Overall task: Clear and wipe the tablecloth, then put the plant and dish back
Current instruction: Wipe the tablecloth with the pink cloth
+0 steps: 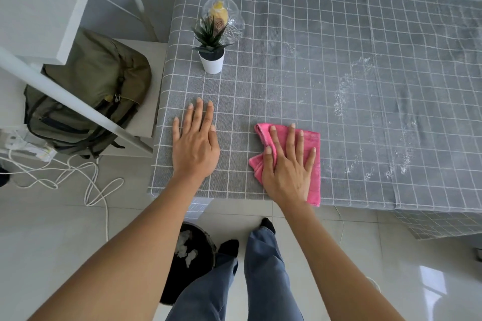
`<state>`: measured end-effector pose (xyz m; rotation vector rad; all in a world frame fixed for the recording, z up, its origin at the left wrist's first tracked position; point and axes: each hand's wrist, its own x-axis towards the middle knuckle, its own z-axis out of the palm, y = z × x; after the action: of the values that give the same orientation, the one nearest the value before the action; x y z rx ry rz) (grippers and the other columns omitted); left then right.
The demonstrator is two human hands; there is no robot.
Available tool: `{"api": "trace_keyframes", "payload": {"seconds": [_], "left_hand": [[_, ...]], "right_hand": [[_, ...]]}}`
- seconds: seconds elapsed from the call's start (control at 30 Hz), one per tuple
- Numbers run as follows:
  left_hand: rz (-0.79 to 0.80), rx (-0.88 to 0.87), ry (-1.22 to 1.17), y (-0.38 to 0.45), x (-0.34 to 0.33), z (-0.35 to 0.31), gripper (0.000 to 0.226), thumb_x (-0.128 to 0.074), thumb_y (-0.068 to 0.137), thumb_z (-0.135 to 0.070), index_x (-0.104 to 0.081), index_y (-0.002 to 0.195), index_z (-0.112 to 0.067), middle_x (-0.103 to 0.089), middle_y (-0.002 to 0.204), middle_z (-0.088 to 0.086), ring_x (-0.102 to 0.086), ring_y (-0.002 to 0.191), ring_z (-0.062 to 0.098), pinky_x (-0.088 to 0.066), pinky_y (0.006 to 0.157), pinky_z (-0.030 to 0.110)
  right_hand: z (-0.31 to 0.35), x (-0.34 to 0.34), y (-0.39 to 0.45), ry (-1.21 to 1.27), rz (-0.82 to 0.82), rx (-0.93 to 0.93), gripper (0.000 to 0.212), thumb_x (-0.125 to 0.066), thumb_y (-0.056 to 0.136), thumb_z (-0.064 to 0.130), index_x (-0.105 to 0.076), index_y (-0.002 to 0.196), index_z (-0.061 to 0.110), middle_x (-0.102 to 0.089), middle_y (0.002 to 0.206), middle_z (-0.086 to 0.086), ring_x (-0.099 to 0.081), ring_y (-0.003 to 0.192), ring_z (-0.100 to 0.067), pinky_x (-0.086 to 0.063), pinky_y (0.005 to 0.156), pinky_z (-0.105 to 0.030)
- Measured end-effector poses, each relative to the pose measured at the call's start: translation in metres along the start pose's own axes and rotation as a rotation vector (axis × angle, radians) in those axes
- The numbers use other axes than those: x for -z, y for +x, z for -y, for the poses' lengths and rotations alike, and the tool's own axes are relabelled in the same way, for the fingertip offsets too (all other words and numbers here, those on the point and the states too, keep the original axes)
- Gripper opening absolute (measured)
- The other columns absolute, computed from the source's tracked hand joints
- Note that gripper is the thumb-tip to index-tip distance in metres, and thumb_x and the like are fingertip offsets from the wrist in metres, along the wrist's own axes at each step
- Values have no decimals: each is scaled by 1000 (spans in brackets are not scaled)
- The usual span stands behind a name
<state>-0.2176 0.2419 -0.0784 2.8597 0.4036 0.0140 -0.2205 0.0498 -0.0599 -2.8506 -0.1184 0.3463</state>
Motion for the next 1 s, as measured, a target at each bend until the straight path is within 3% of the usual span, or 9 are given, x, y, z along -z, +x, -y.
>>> {"api": "trace_keyframes", "payload": {"seconds": [0.17,0.3,0.4,0.53,0.67,0.77,0.87,1.0], "left_hand": [[9,1,1,0,1,-1,54,-15,101,-31,-1,153,-27,3,160,-6,5,148,12,4,120,42],[9,-12,-9,0,0,1,53,-16,102,-30,-1,153,-27,2,160,-5,5,147,12,4,120,43],[4,-18,-3,-1,-1,3,53,-16,102,-29,-1,153,-27,3,160,-5,6,147,12,4,120,43],[-6,-13,6,0,-1,3,54,-16,102,-29,-1,153,-26,3,160,-5,5,148,13,5,119,42],[-6,-12,7,0,-1,2,54,-11,100,-31,-1,153,-26,3,160,-4,5,148,13,4,119,42],[-12,-14,4,-1,-1,2,55,-10,99,-33,-2,153,-26,2,160,-4,3,148,13,3,120,42],[-7,-13,-13,0,-1,1,54,-14,100,-31,-3,153,-26,0,161,-4,3,148,12,2,120,43],[1,-13,-17,1,-1,1,53,-14,101,-31,-4,153,-26,0,160,-5,4,148,12,1,120,44]], "right_hand": [[30,-9,-14,-20,56,155,53,-1,97,51,8,149,44,21,158,4,23,145,-17,21,114,-47],[2,-1,-2,-72,56,211,51,-4,100,51,15,147,44,21,157,6,23,144,-16,14,117,-48],[-34,12,20,-98,16,16,49,2,98,54,31,136,44,22,157,3,21,145,-19,11,117,-49],[-49,20,39,-2,-33,-240,53,-5,99,51,8,149,39,14,160,2,17,146,-17,11,117,-50],[-9,8,42,78,-113,-323,54,-7,99,51,7,150,40,14,160,0,17,146,-20,14,115,-52],[27,-1,43,19,-62,-213,57,-5,98,52,14,149,38,18,159,-4,19,146,-23,12,115,-54],[54,-9,40,-52,11,76,58,-3,96,52,13,150,38,19,159,-3,20,145,-24,12,115,-55],[31,-2,43,-92,44,348,53,-8,99,50,5,150,43,12,160,4,14,147,-17,11,117,-50]]}}
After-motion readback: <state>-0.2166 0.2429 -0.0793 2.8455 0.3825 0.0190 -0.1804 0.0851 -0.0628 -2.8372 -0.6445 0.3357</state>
